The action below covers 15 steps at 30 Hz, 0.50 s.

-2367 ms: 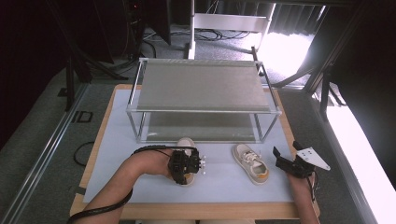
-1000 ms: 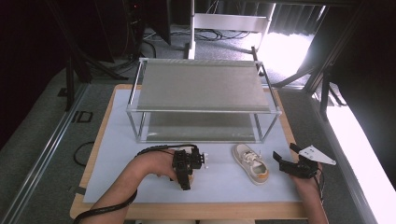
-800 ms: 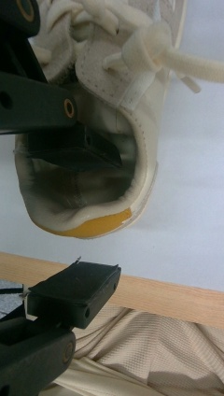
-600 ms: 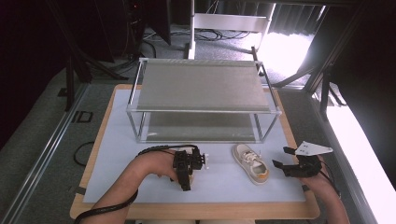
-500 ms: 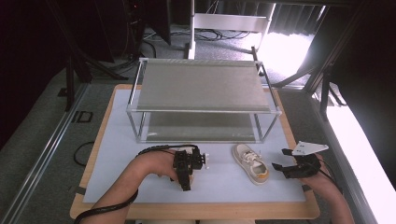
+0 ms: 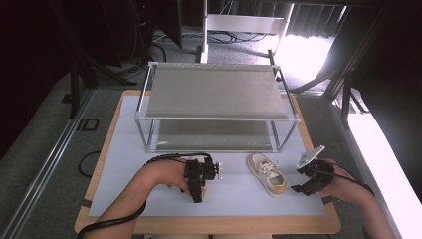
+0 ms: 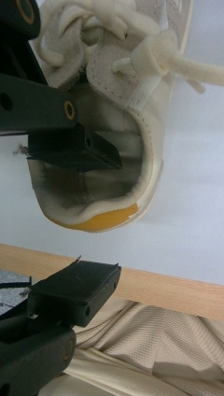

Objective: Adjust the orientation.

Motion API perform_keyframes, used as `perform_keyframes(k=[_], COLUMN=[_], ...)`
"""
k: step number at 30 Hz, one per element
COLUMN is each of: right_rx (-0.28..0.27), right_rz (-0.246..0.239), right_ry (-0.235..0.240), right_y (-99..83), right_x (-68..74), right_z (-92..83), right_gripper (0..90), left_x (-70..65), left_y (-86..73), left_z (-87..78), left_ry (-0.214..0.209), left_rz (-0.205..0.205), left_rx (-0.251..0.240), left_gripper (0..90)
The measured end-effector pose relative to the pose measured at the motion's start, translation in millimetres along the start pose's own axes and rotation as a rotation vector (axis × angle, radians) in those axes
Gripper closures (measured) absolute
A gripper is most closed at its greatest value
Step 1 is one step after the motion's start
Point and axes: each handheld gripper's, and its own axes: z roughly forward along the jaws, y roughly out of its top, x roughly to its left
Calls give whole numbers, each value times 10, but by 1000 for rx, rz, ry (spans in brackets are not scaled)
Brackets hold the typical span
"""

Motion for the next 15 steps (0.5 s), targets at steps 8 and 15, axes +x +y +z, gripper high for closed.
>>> perform_keyframes(k=[8,15], right_rx=[177,265], right_rz=[-138,-233], right_ry=[27,50], right_y=[218,403], right_x=[63,126], right_z=[-145,-284], right_gripper=[286,308], left_x=[-4,4], left_y=[28,27], left_z=[21,24], left_ry=[-4,-9], left_rz=[8,6], left_rx=[9,11], left_gripper=[431,432])
